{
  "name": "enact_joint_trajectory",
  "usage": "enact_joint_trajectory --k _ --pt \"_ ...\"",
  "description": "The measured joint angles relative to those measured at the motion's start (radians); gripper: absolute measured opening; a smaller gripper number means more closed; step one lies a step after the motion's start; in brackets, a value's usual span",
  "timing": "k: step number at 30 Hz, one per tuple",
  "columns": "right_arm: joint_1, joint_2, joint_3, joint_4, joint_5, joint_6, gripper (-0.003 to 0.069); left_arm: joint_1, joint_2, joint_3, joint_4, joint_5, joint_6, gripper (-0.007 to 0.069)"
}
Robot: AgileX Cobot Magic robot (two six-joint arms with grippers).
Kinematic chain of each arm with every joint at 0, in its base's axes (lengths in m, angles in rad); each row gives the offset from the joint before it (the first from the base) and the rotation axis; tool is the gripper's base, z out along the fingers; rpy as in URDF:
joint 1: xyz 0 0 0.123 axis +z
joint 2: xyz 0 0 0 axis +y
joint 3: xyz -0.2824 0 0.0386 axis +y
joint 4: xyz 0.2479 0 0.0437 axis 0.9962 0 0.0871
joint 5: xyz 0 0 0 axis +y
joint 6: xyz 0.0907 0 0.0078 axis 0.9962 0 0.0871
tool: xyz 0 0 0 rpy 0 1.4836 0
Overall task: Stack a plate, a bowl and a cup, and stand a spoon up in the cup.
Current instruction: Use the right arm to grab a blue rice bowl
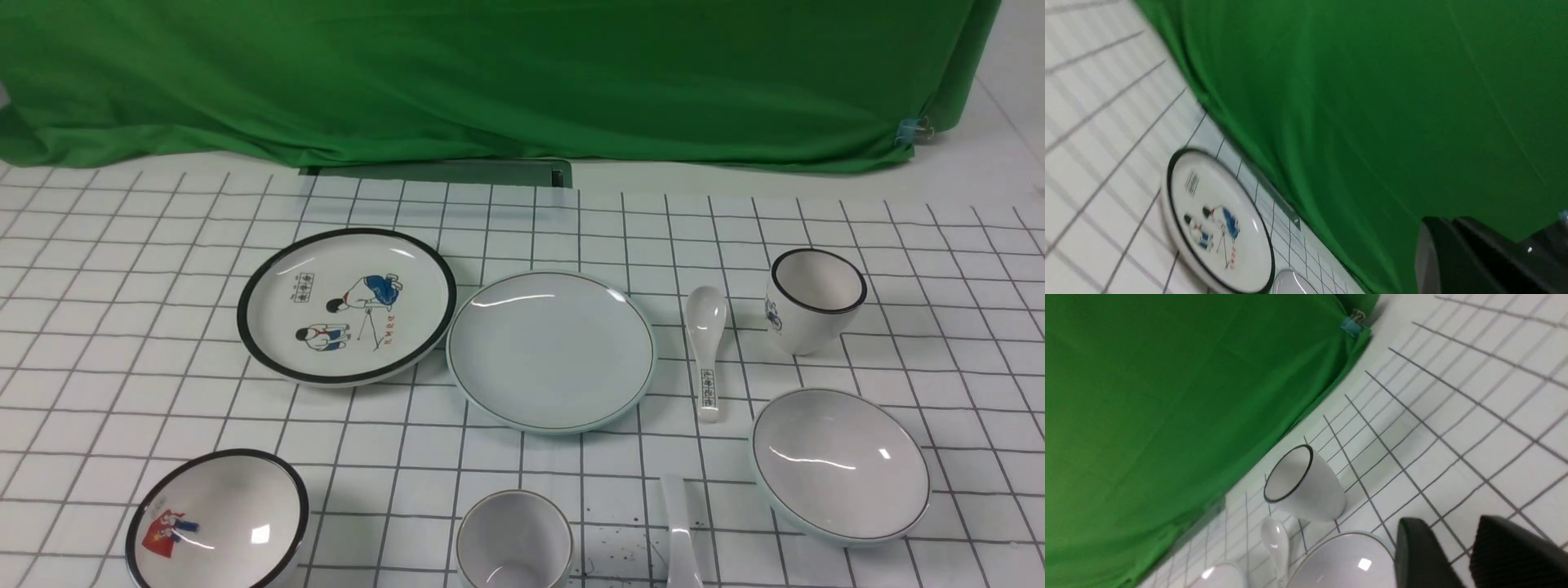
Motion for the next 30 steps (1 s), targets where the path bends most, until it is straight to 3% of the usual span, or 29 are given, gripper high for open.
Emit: enact_joint_trajectory --k 3,5,6,7,11,14,20,21,24,29,30 --pt "0.029 0.064 -0.066 -0.001 0.009 -0.15 0.0153 0.0 0.133 -0.162 0.188 0.163 0.046 -0.0025" --pt "0.05 0.156 -0.146 0.0 0.011 -0.281 0.0054 0.0 0.284 -0.294 0.341 0.315 0.088 -0.0025" --pt "0.052 0.166 -0.154 0.0 0.012 -0.294 0.0054 0.0 0.312 -0.305 0.364 0.327 0.096 -0.0025" --pt "0.071 0.252 -0.229 -0.001 0.029 -0.401 0.0022 0.0 0.408 -0.375 0.431 0.41 0.132 -0.0023" --pt "0.111 0.487 -0.451 -0.002 0.191 -0.707 0.0009 -0.029 0.624 -0.536 0.531 0.585 0.198 -0.0016" --pt "0.122 0.662 -0.575 -0.003 0.336 -0.84 0.0008 -0.11 0.732 -0.609 0.551 0.656 0.237 -0.0015" --pt "0.128 1.014 -0.782 0.003 0.604 -0.918 0.0008 -0.373 0.926 -0.704 0.623 0.742 0.312 -0.0015" --pt "0.128 1.025 -0.786 0.003 0.607 -0.918 0.0008 -0.381 0.933 -0.707 0.623 0.742 0.314 -0.0015" --pt "0.128 1.158 -0.83 0.022 0.636 -0.919 0.0036 -0.471 1.028 -0.745 0.649 0.745 0.319 -0.0015" --pt "0.128 1.358 -0.862 0.047 0.613 -0.917 0.033 -0.543 1.175 -0.815 0.623 0.716 0.32 -0.0012" --pt "0.128 1.392 -0.863 0.053 0.581 -0.917 0.0421 -0.548 1.205 -0.825 0.612 0.704 0.32 -0.0011"
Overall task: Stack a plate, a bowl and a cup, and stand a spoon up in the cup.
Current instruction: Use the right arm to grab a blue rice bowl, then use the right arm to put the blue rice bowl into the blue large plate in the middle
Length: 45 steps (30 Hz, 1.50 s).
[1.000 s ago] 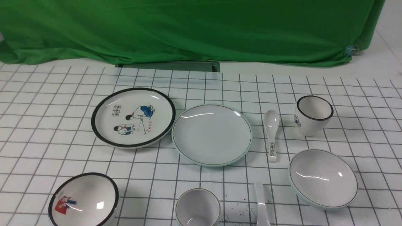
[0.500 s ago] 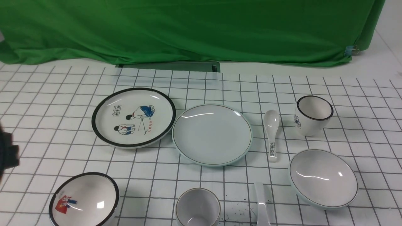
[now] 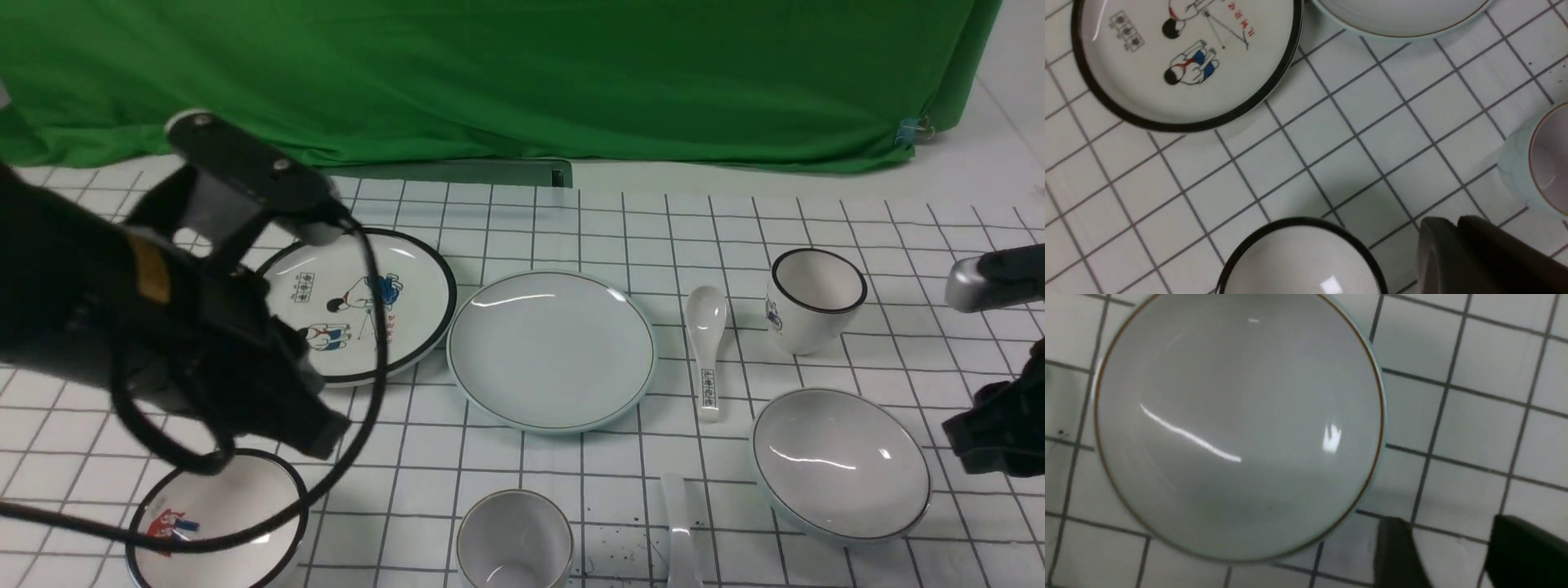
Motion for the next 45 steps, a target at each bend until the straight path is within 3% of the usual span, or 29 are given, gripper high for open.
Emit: enact_joint_trajectory --k 1,3,4,9,13,15,16,18,21,30,36,45 --pt "0.0 0.006 0.0 0.0 0.0 0.001 0.0433 0.0 0.004 -0.001 -0.002 -0.001 0.0 -0.0011" --pt "0.004 0.066 0.0 0.024 -0.048 0.001 0.0541 -0.003 0.044 -0.005 -0.012 -0.015 0.007 -0.0011" --pt "0.006 0.084 0.0 0.029 -0.065 0.001 0.0559 -0.003 0.054 -0.005 -0.012 -0.016 0.008 -0.0011" --pt "0.046 0.176 -0.001 0.041 -0.16 0.001 0.0548 -0.003 0.084 -0.005 -0.012 -0.022 0.011 -0.0011" --pt "0.07 0.247 -0.001 0.045 -0.224 0.007 0.0438 -0.003 0.088 -0.005 -0.003 -0.035 0.014 -0.0011" --pt "0.07 0.261 -0.001 0.045 -0.228 0.008 0.031 -0.003 0.088 -0.005 0.005 -0.036 0.014 -0.0011" --pt "0.07 0.261 -0.001 0.045 -0.228 0.008 0.031 -0.003 0.088 -0.005 0.011 -0.036 0.014 -0.0011" --pt "0.07 0.247 -0.016 0.055 -0.219 0.018 0.0176 -0.003 0.088 -0.005 0.011 -0.036 0.015 -0.0011" --pt "0.072 0.198 -0.046 0.073 -0.164 0.018 0.008 -0.003 0.088 -0.005 0.011 -0.037 0.015 -0.0011" --pt "0.175 0.124 -0.238 0.076 -0.082 -0.002 0.0076 -0.003 0.088 -0.005 0.043 -0.076 0.017 -0.0011" --pt "0.3 0.292 -0.469 0.151 -0.129 -0.015 0.0076 -0.003 0.088 -0.005 0.044 -0.09 0.02 -0.0009" --pt "0.333 0.569 -0.696 0.253 -0.139 0.001 0.0076 -0.003 0.088 -0.005 0.044 -0.09 0.022 -0.0009"
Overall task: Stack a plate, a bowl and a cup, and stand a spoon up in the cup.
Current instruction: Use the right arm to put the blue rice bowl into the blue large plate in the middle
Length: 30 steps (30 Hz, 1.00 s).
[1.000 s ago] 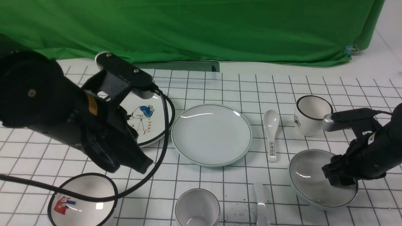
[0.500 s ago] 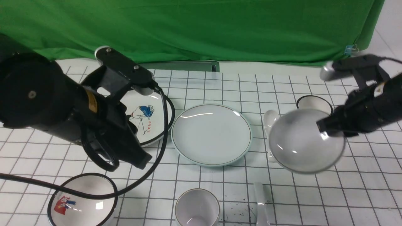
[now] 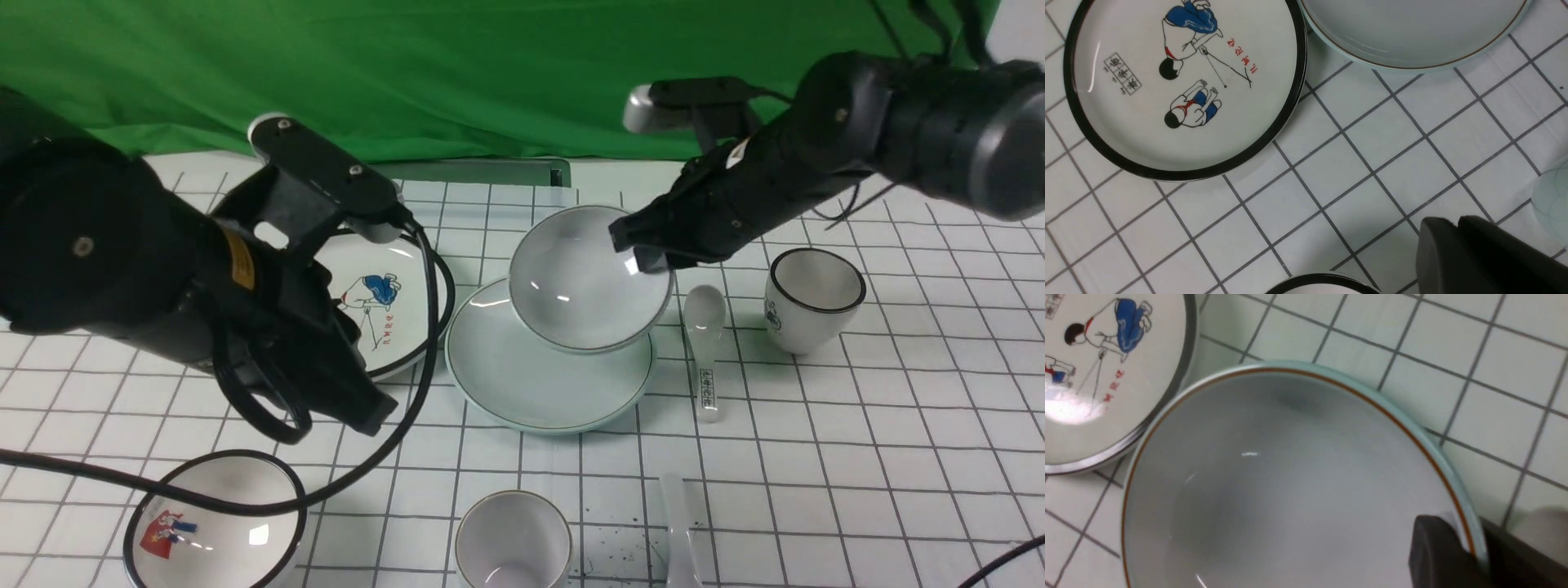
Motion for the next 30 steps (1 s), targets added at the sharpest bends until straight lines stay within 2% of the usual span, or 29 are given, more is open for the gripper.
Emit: enact_joint_trajectory --k 5,14,16,20,24,29,30 --pt "0.007 0.105 -0.042 0.01 0.0 0.008 0.008 0.0 0.0 0.0 0.0 0.0 0.0 -0.0009" --pt "0.017 0.128 -0.048 0.017 -0.009 0.022 0.012 0.0 0.0 0.0 -0.004 -0.015 0.0 -0.0009" --pt "0.024 0.128 -0.051 0.017 -0.015 0.022 0.014 0.0 0.0 0.0 -0.004 -0.016 0.0 -0.0009" --pt "0.048 0.128 -0.051 0.017 -0.02 0.022 0.025 0.0 0.0 0.0 -0.008 -0.017 0.0 -0.0009" --pt "0.052 0.128 -0.051 0.013 -0.016 0.004 0.0317 0.0 0.0 0.0 -0.008 -0.017 -0.018 -0.0009" --pt "0.041 0.109 -0.065 -0.014 0.069 -0.028 0.0328 0.0 0.0 0.0 -0.009 -0.017 -0.031 0.0012" --pt "0.031 0.078 -0.074 -0.055 0.13 -0.041 0.033 0.0 0.004 0.0 -0.026 -0.017 -0.034 0.0043"
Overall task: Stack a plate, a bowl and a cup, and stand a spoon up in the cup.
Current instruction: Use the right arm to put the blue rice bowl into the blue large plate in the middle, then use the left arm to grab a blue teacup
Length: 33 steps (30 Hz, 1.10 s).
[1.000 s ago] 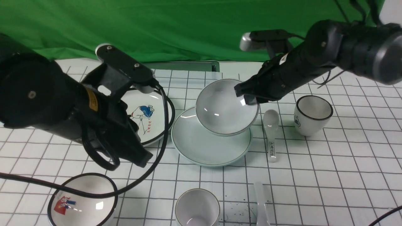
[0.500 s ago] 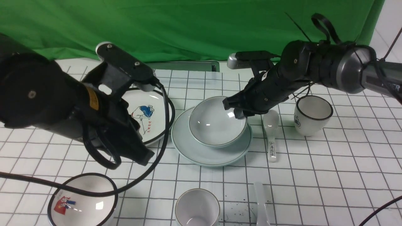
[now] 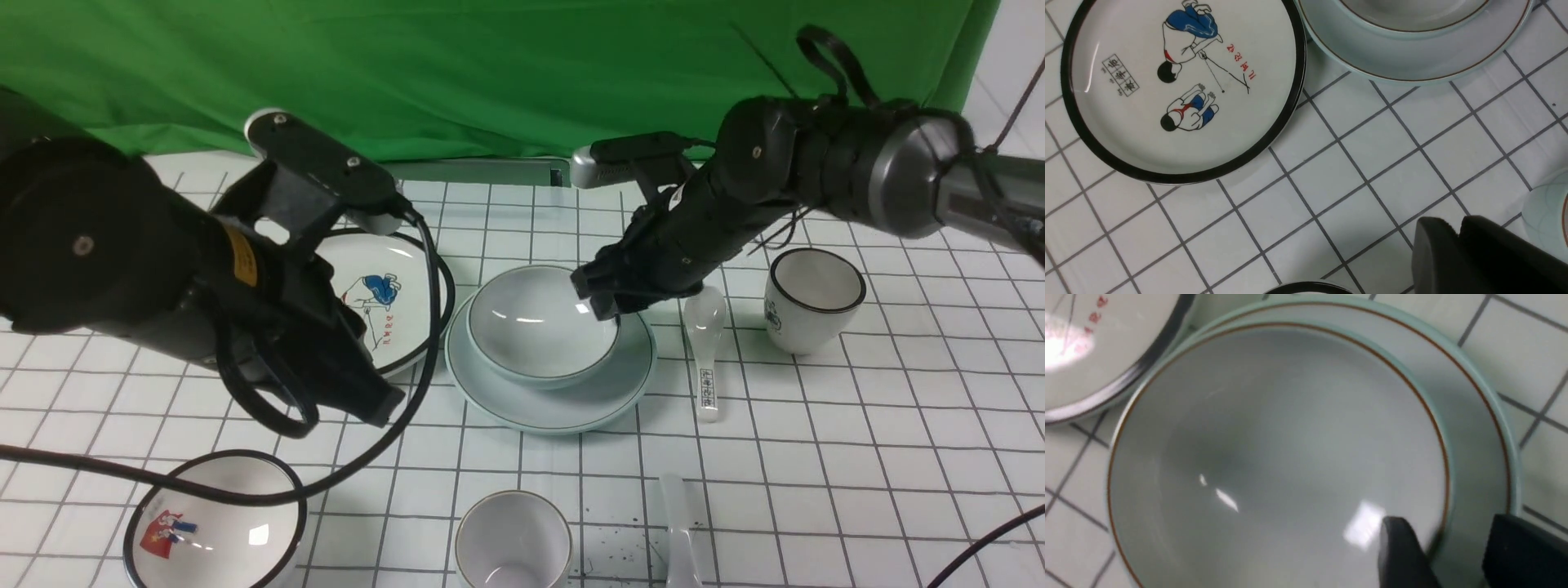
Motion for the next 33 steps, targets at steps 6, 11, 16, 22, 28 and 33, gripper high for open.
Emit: enact_joint_trajectory --k 6,11,16,22,28,33 --pt "-0.018 -0.17 -0.012 -0.186 0.188 -0.013 0.033 -0.063 0.067 0.0 -0.08 -0.012 0.066 0.0256" --pt "-0.024 -0.342 -0.016 -0.282 0.344 -0.014 0.033 -0.152 0.201 -0.011 -0.08 -0.04 0.065 0.0503" --pt "-0.024 -0.463 -0.015 -0.293 0.381 -0.014 0.033 -0.167 0.33 -0.037 -0.106 -0.046 0.045 0.0601" --pt "-0.024 -0.513 -0.011 -0.294 0.384 -0.013 0.033 -0.169 0.418 -0.055 -0.107 -0.043 0.038 0.0363" --pt "-0.024 -0.514 0.027 -0.294 0.389 -0.013 0.033 -0.17 0.386 -0.151 -0.08 0.044 0.039 0.0005" --pt "-0.024 -0.514 0.059 -0.294 0.394 -0.013 0.033 -0.13 0.372 -0.346 -0.072 0.111 0.054 -0.0003"
